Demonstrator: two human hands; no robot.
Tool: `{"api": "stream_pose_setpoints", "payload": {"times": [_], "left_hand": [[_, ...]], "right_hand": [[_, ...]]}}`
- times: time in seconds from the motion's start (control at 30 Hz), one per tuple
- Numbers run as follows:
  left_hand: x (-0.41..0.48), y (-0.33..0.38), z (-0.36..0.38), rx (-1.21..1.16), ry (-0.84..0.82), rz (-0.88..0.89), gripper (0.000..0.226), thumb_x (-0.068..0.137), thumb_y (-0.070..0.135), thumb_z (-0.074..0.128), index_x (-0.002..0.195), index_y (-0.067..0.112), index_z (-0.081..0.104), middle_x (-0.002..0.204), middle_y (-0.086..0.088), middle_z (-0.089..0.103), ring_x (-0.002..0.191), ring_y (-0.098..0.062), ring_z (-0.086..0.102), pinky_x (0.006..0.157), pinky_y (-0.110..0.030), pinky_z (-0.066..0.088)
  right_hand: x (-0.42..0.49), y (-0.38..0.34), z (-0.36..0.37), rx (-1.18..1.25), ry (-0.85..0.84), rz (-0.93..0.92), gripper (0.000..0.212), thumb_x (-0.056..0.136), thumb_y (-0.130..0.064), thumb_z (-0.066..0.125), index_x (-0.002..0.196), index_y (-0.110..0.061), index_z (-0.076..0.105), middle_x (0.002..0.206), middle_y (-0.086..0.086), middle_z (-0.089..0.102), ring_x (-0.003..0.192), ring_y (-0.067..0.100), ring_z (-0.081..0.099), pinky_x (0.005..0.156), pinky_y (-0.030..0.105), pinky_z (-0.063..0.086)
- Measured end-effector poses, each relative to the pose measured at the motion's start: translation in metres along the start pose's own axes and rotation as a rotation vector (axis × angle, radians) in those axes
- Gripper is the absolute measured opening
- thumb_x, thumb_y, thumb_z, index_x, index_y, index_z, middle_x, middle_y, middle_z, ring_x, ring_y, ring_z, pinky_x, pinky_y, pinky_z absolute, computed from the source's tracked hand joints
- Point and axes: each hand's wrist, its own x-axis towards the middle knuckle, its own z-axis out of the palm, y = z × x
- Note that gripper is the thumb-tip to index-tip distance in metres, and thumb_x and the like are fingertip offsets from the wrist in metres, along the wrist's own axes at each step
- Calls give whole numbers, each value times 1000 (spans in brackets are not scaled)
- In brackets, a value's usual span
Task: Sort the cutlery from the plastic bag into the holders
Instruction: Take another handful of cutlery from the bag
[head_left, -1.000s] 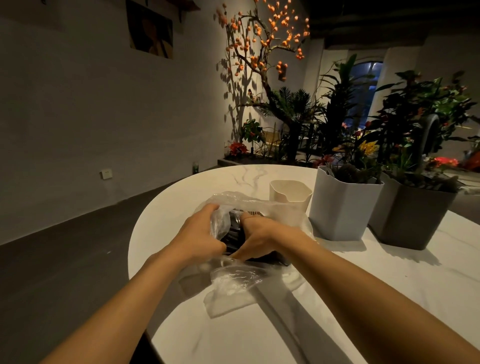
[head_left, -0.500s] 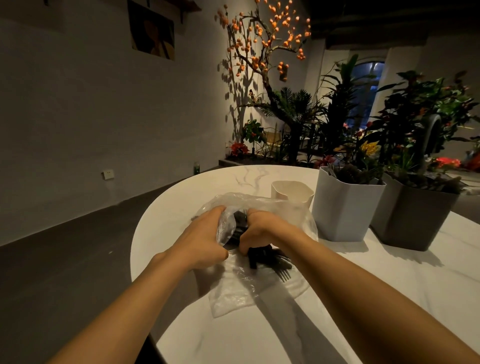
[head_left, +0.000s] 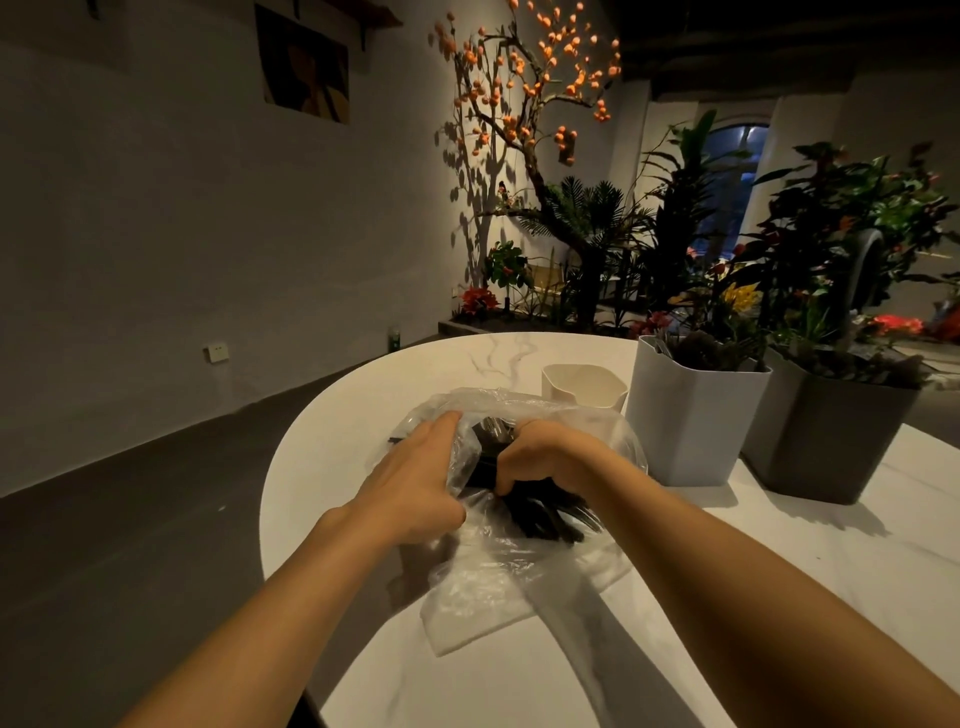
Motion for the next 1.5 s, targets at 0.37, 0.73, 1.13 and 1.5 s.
{"api": "stream_pose_setpoints", "payload": {"times": [0.37, 0.73, 1.13, 1.5], "left_hand": [[-5, 10, -3, 138, 46, -23, 99, 83, 50, 70, 159, 35, 8, 158, -2, 22, 143, -30, 33, 113, -49, 35], [-25, 40, -18, 170, 188, -76, 52, 89, 46, 63, 138, 40, 47, 165, -4, 14, 147, -31, 23, 113, -51, 29], [-48, 82, -22, 37, 453, 103, 3, 90, 22, 62, 91, 24, 64, 97, 6, 55, 87, -16, 56, 73, -31, 47], [-50, 96, -4, -32, -31, -25, 13, 86, 20, 64, 77, 20, 74, 76, 5, 71, 76, -13, 68, 73, -35, 61]], "right_hand": [[-21, -1, -24, -228, -130, -26, 33, 90, -7, 63, 123, -5, 60, 89, 8, 59, 85, 26, 61, 81, 35, 53], [-67, 46, -44, -205, -198, 16, 33, 92, 3, 56, 123, -3, 59, 108, 17, 70, 87, 26, 73, 86, 39, 60], [-112, 103, -58, -67, -259, 12, 32, 96, -11, 64, 127, -14, 58, 109, 11, 69, 84, 19, 70, 95, 41, 58], [-131, 110, -74, -8, -288, 33, 34, 97, -16, 65, 130, -11, 58, 101, 12, 67, 83, 20, 66, 86, 34, 59]]}}
